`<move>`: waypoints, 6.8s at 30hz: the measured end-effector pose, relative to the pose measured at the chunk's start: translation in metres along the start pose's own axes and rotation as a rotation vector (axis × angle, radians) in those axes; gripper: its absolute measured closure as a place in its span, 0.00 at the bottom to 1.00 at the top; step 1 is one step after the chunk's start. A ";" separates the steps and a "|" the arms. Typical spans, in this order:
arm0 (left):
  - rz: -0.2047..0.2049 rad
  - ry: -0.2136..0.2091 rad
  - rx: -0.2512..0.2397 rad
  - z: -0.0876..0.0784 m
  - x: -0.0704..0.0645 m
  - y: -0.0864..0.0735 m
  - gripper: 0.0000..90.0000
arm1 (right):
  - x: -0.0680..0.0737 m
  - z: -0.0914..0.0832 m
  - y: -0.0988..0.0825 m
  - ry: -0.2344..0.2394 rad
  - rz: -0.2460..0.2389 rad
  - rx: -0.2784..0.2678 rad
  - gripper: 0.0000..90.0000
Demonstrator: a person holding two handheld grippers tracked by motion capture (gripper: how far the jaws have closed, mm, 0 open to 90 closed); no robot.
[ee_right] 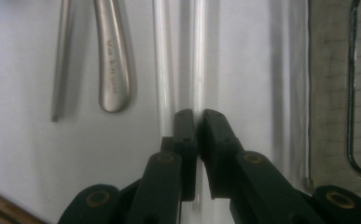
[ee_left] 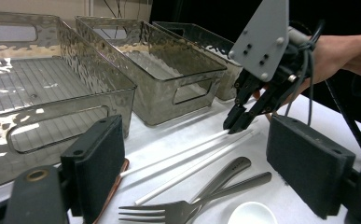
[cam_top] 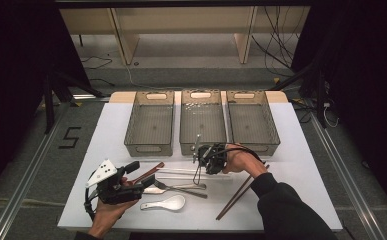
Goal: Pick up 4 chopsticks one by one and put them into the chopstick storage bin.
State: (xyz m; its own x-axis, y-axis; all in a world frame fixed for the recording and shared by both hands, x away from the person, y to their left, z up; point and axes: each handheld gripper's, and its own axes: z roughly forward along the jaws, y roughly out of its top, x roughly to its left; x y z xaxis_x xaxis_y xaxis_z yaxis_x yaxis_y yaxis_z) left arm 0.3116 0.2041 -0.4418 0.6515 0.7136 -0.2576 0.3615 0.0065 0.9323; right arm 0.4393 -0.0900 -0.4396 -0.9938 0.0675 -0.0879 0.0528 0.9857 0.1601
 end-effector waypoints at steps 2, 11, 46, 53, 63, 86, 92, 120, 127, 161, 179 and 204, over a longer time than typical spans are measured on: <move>0.000 0.002 0.000 0.000 0.000 0.000 0.21 | 0.001 -0.005 -0.001 0.012 0.011 -0.020 0.94; -0.002 0.008 -0.007 -0.001 0.001 0.000 0.21 | 0.001 -0.023 -0.003 0.023 0.071 -0.139 0.94; -0.008 0.023 -0.022 -0.003 0.003 0.001 0.21 | -0.045 -0.053 0.038 0.022 0.582 -0.538 0.94; -0.015 0.023 -0.029 -0.004 0.003 0.001 0.21 | -0.057 -0.052 0.057 0.027 0.627 -0.556 0.94; -0.017 0.026 -0.035 -0.006 0.005 0.002 0.21 | -0.072 -0.049 0.082 0.019 0.708 -0.583 0.94; -0.007 0.024 -0.036 -0.007 0.005 0.002 0.21 | -0.090 -0.042 0.125 0.006 0.817 -0.613 0.94; -0.006 0.022 -0.038 -0.007 0.005 0.003 0.21 | -0.091 -0.036 0.126 0.007 0.826 -0.597 0.94; -0.009 0.021 -0.041 -0.007 0.004 0.003 0.21 | -0.088 -0.010 0.127 0.005 0.871 -0.545 0.91; -0.009 0.021 -0.040 -0.007 0.004 0.003 0.21 | -0.088 -0.013 0.125 0.020 0.867 -0.562 0.72; -0.012 0.023 -0.032 -0.006 0.005 0.002 0.20 | -0.025 -0.065 0.058 0.059 0.418 -0.502 0.35; -0.010 0.025 -0.032 -0.006 0.005 0.002 0.20 | -0.001 -0.043 0.030 0.023 0.317 -0.330 0.34; -0.005 0.019 -0.020 -0.005 0.005 0.001 0.20 | 0.011 0.006 0.014 0.032 0.229 -0.054 0.67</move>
State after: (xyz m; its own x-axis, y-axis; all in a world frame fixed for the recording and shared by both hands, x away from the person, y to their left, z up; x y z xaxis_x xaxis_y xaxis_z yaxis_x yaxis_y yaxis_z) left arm 0.3122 0.2107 -0.4405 0.6369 0.7265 -0.2579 0.3512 0.0244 0.9360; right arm 0.4295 -0.0745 -0.4438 -0.9593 0.2822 -0.0120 0.2724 0.9356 0.2246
